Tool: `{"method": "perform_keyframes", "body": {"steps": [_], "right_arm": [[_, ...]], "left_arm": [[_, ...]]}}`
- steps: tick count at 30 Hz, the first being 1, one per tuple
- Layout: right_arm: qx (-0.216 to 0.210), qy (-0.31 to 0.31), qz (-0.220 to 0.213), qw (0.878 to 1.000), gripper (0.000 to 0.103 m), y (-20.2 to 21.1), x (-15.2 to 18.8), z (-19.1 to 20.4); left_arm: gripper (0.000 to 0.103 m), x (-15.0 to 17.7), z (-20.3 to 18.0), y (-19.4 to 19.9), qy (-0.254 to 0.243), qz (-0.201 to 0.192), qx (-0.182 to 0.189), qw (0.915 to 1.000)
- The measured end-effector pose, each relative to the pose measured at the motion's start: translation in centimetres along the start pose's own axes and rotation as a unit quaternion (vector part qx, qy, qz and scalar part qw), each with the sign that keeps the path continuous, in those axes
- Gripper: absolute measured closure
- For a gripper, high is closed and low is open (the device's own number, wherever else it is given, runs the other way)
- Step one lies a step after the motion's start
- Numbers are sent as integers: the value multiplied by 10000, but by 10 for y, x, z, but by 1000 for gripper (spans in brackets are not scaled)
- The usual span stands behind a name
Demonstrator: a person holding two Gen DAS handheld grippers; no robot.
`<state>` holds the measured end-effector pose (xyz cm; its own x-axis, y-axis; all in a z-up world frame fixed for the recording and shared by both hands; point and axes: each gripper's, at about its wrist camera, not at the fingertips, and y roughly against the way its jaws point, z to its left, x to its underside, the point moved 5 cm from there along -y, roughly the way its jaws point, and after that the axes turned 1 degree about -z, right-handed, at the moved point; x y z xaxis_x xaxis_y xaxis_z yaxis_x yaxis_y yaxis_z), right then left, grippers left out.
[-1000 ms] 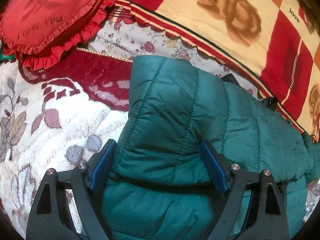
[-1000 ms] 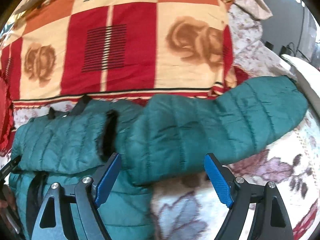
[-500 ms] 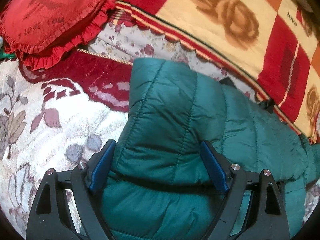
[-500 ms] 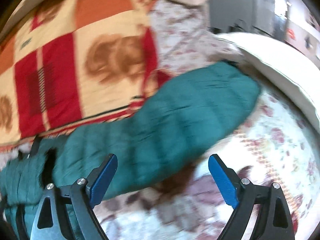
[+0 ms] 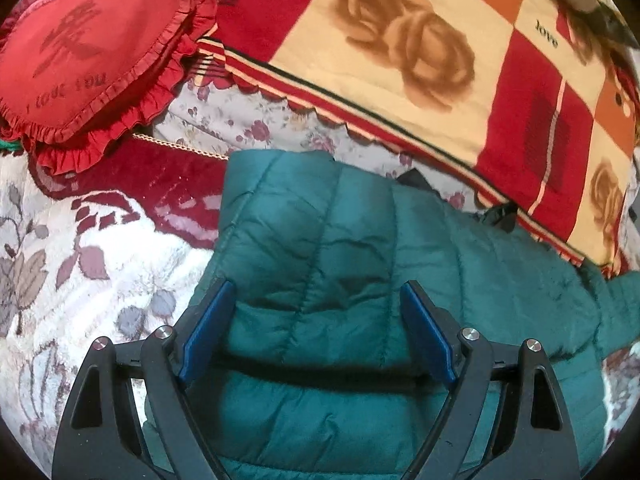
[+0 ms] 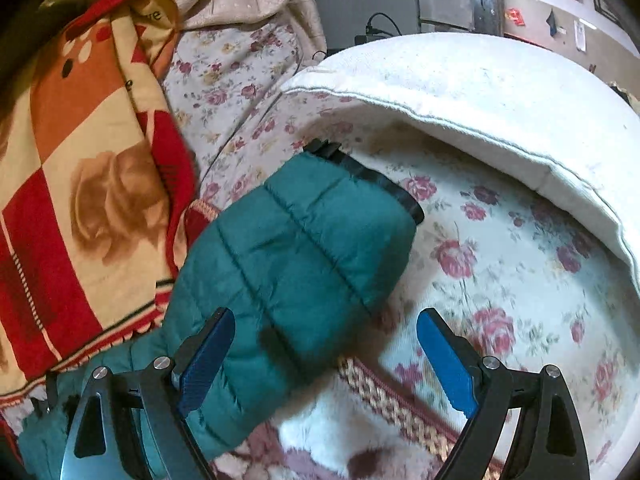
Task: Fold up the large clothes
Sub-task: 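Move the right tool to the other sleeve cuff and grasp it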
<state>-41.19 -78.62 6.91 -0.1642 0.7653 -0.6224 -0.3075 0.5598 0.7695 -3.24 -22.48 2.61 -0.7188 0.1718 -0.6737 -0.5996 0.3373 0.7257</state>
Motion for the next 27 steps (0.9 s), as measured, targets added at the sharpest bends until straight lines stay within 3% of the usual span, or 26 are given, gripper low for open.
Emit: {"method": "perform_keyframes", "body": {"steps": [8,13,16,18,23,27], "right_arm": [[-127,-286,26,9995,13,-14,-12,-7],[-85,-88,28,9999,16,-22,-15,1],[-95,-114,27,9999,39,-26,-15,0],[-147,-118,-14,9998,63,-27,-16,-2],[-565,-323,-111,9978,86,-19,-20,-7],[-1064,-336,-299,9933,90,4,-23,-1]], "left_arm": [[18,4,1,-3,-25,27,-2,10000],[18,5,0,-5,-36,58,-9,10000],[18,5,0,-6,-48,76,-20,10000],[18,5,0,-6,-53,74,-24,10000],[18,6,0,-7,-41,89,-15,10000],[18,6,0,-7,-40,83,-15,10000]]}}
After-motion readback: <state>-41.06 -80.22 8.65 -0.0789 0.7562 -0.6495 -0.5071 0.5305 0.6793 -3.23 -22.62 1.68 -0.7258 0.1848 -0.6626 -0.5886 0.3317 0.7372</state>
